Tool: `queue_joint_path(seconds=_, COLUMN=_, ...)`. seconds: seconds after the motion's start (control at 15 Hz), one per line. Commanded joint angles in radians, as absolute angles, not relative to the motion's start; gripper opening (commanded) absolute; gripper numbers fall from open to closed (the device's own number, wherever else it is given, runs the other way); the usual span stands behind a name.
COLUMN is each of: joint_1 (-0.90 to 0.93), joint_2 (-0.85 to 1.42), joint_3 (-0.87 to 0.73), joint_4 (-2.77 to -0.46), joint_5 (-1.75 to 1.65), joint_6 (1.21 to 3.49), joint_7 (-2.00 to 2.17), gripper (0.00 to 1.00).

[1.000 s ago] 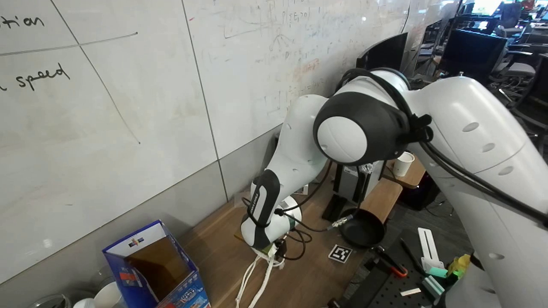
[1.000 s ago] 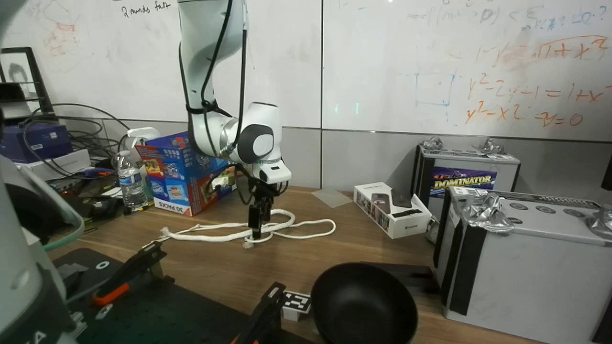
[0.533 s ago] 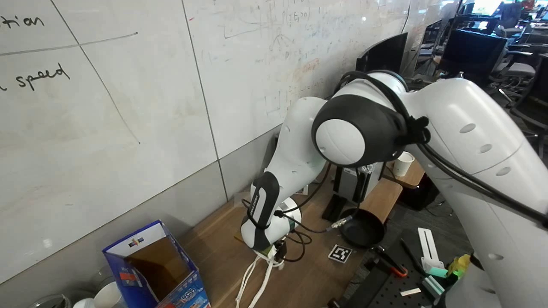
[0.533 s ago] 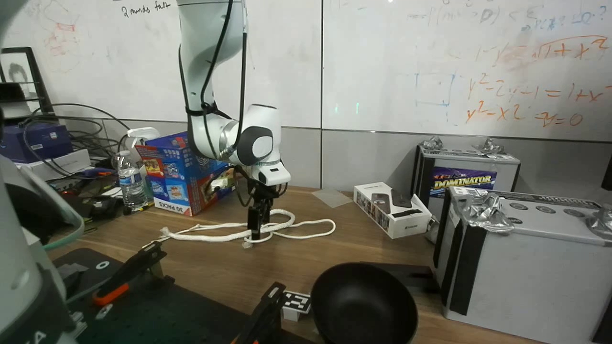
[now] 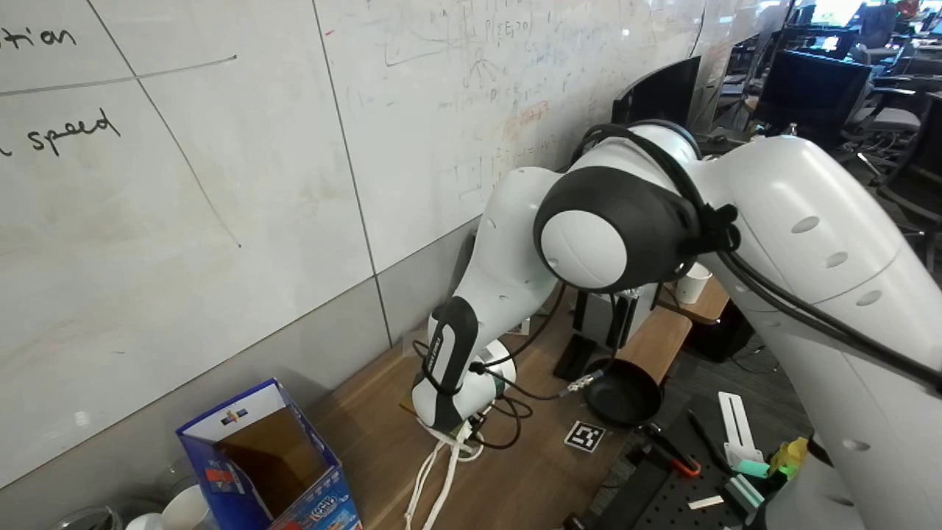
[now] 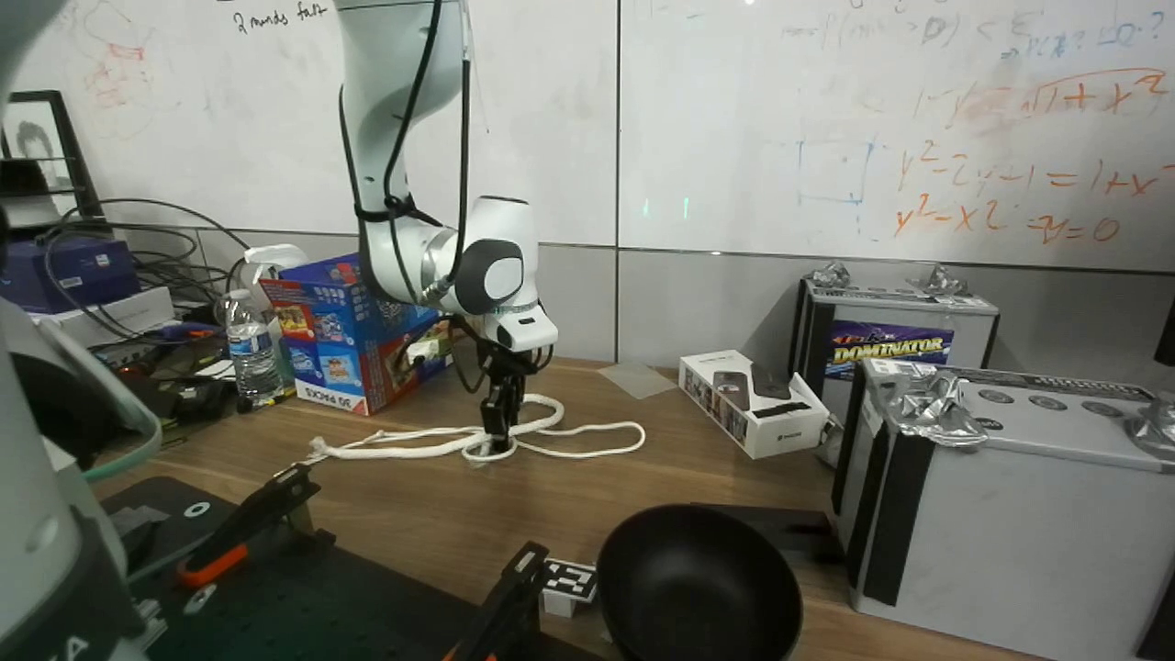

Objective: Put the ropes on the table in the box

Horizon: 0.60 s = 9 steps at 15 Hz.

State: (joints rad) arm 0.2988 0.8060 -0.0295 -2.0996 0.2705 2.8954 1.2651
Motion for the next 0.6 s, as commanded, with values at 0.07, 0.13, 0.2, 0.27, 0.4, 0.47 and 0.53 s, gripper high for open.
queue_joint_path(seconds=0.07, joint_1=0.315, joint_2=0.809, joint_3=-0.057, joint_4=-2.078, joint_5=0.263, joint_6=2.886, joint_7=1.266, gripper=0.05)
queue_joint_path(seconds=0.13, joint_1=0.292, joint_2=0.805, joint_3=-0.041, joint_4=-2.075, joint_5=0.265, joint_6=2.882, joint_7=1.245, gripper=0.00)
queue_joint_path(seconds=0.2, joint_1=0.261, joint_2=0.802, joint_3=-0.014, joint_4=-2.072, joint_5=0.272, joint_6=2.882, joint_7=1.219, gripper=0.00)
queue_joint_path(seconds=0.27, joint_1=0.234, joint_2=0.804, joint_3=0.008, joint_4=-2.066, joint_5=0.279, joint_6=2.882, joint_7=1.197, gripper=0.00)
queue_joint_path(seconds=0.4, joint_1=0.147, joint_2=0.806, joint_3=0.090, joint_4=-2.053, joint_5=0.299, joint_6=2.885, joint_7=1.116, gripper=0.03)
queue_joint_path(seconds=0.47, joint_1=0.091, joint_2=0.802, joint_3=0.144, joint_4=-2.050, joint_5=0.312, joint_6=2.892, joint_7=1.059, gripper=0.03)
queue_joint_path(seconds=0.53, joint_1=0.026, joint_2=0.796, joint_3=0.207, joint_4=-2.047, joint_5=0.330, joint_6=2.895, joint_7=0.995, gripper=0.03)
